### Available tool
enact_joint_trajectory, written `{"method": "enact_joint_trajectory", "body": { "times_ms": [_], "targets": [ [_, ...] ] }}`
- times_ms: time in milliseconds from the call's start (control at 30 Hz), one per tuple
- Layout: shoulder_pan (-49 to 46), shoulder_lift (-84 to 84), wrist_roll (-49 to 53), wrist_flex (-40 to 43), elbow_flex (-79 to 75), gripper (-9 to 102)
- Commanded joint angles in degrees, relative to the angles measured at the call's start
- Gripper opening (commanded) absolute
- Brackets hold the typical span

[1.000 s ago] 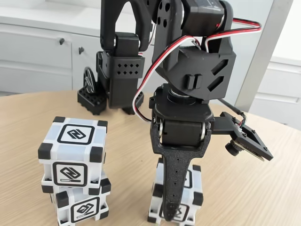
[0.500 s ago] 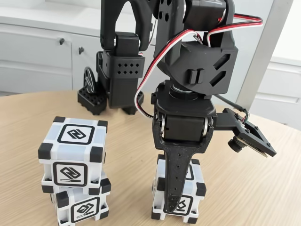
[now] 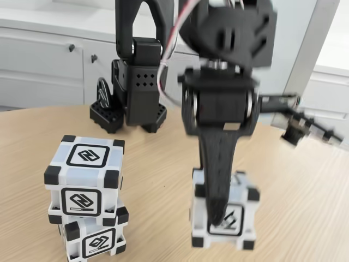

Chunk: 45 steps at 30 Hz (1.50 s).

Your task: Stack cubes from left to right.

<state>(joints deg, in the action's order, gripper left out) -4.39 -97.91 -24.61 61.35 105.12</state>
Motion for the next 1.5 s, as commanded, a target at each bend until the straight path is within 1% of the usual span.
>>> {"method": "enact_joint_trajectory", "body": {
  "times_ms": [0, 300, 467, 567, 933, 1467],
  "targets": [
    [-0.62, -7.56, 0.62, 0.18, -0.97, 15],
    [-0.79, -23.12, 2.29, 0.7, -0.35, 15],
    [-0.97, -29.88, 3.6, 5.1, -0.35, 15],
    [-3.52, -32.52, 3.78, 7.21, -0.35, 14],
    [-15.47, -33.22, 4.04, 6.68, -0.35, 13],
    [-24.87, -32.78, 6.86, 7.38, -0.26, 9]
  ]
}}
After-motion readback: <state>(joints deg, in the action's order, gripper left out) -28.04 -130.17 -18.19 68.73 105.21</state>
